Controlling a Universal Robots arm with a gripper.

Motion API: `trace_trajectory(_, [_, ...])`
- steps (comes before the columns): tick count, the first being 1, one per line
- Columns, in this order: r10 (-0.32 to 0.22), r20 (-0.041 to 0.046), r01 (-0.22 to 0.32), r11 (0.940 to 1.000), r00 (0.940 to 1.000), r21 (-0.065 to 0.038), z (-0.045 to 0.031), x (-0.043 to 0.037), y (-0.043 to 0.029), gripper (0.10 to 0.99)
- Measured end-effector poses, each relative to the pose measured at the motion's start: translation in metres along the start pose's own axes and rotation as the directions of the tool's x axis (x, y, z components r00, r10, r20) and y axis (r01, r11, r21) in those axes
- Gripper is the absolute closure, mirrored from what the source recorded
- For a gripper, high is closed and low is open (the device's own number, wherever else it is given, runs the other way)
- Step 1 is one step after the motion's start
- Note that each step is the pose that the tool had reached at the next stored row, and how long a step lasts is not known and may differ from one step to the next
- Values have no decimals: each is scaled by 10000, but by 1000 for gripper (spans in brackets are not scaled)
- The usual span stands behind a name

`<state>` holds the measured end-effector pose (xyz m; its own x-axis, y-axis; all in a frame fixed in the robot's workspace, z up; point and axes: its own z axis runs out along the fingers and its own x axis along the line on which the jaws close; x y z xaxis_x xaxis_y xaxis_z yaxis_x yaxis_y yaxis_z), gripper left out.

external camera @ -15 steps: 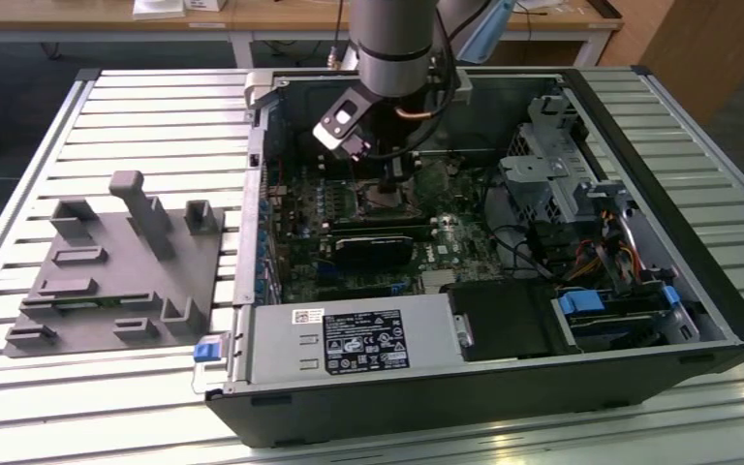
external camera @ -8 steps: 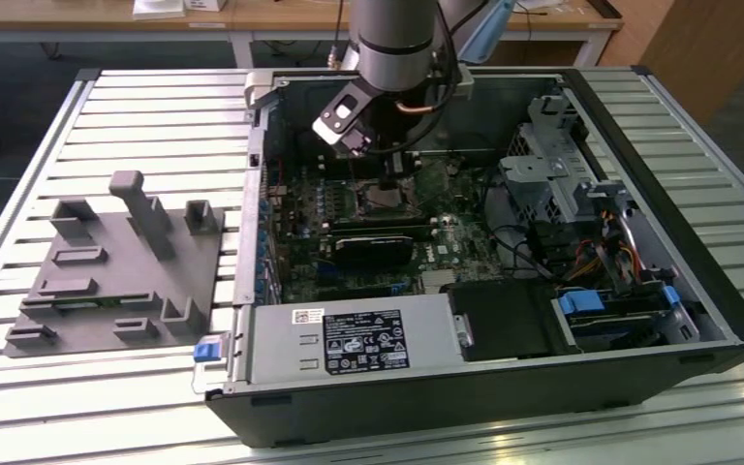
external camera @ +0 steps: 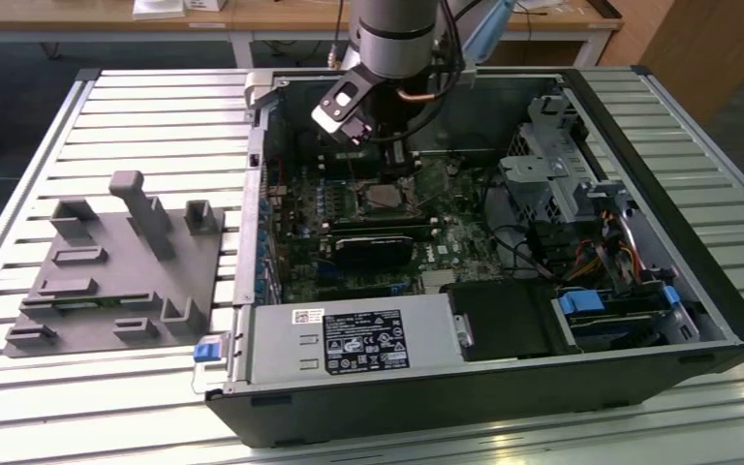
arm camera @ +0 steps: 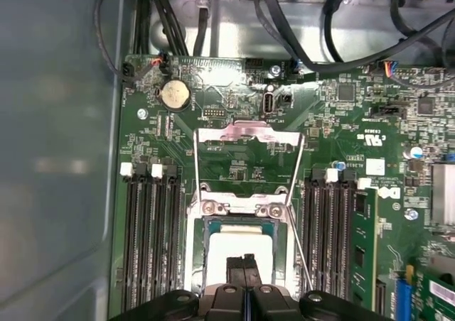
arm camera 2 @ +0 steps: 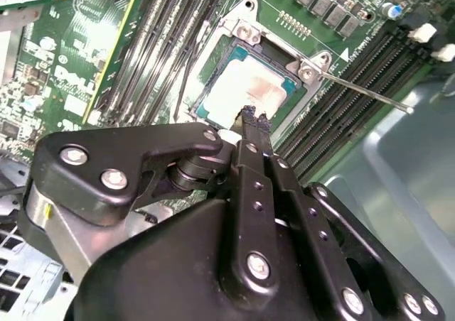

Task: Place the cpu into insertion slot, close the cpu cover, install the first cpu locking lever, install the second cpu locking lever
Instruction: 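Close the cpu cover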

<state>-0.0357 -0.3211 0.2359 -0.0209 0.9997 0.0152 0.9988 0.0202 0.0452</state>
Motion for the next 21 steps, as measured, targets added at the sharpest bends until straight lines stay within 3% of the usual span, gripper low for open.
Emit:
trace_trajectory(7, [1,-1,-1,10000,10000,25,-164,2,8,965])
trace_trajectory(14, [5,-4,-5,10000,10000,35,-166,-120,5,965])
trace_trajectory(18, [7,-21,-7,10000,10000,35,-161,-136,35,965])
trace_trajectory(20, [10,-86,-9,10000,10000,42,-158,-139,95,965])
trace_trajectory(21, [15,-215,-14,10000,9998,46,-156,-139,126,965])
